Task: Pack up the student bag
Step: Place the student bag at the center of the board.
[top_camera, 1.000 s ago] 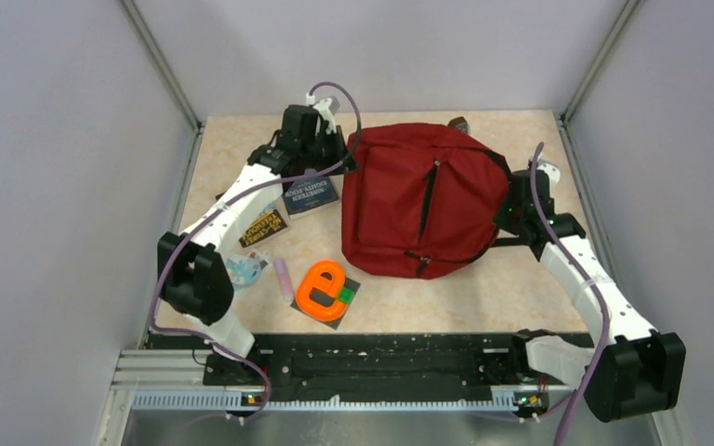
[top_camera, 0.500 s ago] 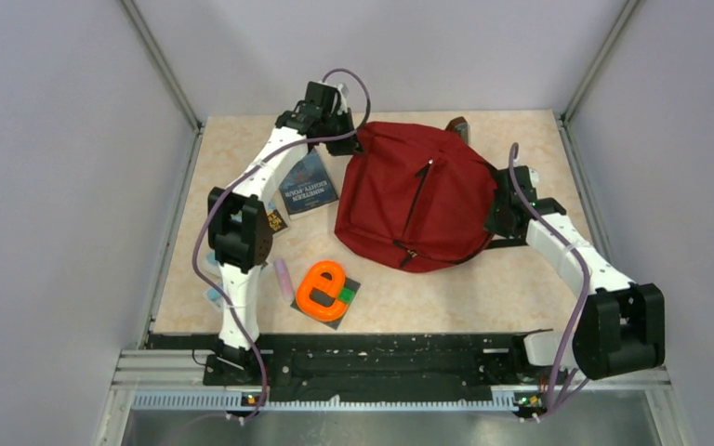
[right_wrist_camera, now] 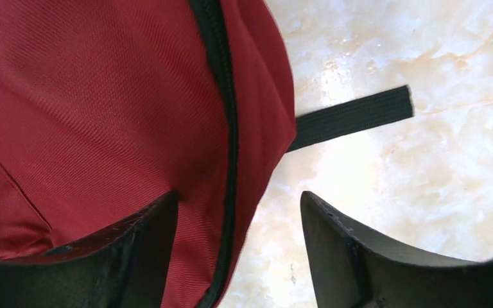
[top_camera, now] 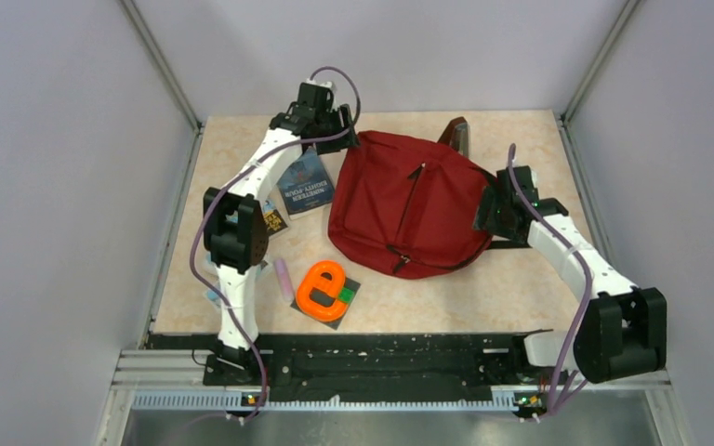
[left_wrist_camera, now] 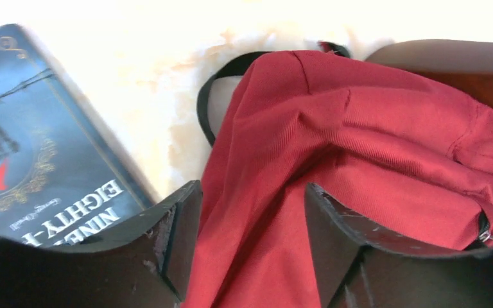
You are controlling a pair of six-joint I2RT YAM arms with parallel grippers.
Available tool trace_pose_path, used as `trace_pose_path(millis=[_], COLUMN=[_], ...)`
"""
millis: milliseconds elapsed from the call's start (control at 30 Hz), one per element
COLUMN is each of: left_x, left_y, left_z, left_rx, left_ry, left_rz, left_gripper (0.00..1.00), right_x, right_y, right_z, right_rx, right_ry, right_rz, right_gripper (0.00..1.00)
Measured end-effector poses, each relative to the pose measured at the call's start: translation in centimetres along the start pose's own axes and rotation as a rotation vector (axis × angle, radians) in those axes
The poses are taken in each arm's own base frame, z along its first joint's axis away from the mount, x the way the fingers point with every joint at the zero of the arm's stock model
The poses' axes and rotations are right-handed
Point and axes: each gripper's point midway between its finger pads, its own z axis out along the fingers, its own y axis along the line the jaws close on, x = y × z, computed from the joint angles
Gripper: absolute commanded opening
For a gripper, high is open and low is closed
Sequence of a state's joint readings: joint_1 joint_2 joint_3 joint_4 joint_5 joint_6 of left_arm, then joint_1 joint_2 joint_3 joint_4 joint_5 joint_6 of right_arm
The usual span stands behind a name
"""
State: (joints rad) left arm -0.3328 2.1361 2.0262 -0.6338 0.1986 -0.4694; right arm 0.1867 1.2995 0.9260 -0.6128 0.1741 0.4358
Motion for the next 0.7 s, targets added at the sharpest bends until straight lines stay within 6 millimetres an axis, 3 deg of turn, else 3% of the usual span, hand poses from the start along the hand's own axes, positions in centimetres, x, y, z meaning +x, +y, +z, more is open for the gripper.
trace_pose_path(millis=[100,200,333,433,567,700], left_x=[-0.3,-0.6,-1.5,-1.0,2.6,8.3], left_y=[1.3,2.1,1.4,0.5,-0.1,-1.8], left_z=[-0.4,-2.1,-5.7,-8.6,-11.5,-12.8], left_rx=[-0.034,-0.07,-0.055,-0.015,0.058,0.17], left_ry=[-0.056,-0.107,-0.187,-0.224,-0.218,-0.152], left_rz=[0.035,0.077,0.122,0.133,0.148,0.202], left_gripper=[0.77,0.78,0.78,0.78,0.77,0.76], right_x=[-0.7,-2.4,-5.2,-7.1,-8.9,-8.8], right_y=[-0.3,-0.5,-0.3,0.7,3.6,7.3], right_z=[-1.2,-3.1,-6.1,-8.2,-10.8,-11.6], right_rx=[0.0,-0.004,-0.031,-0.094,-0.239,-0.369], right_ry=[-0.044,-0.125,-0.244,-0.322,-0.396,-0.404], right_rz=[-0.004,-0.003,-0.013,-0.045,-0.105,-0.172], right_gripper=[0.76,0.8,0.81,0.81,0.78,0.76])
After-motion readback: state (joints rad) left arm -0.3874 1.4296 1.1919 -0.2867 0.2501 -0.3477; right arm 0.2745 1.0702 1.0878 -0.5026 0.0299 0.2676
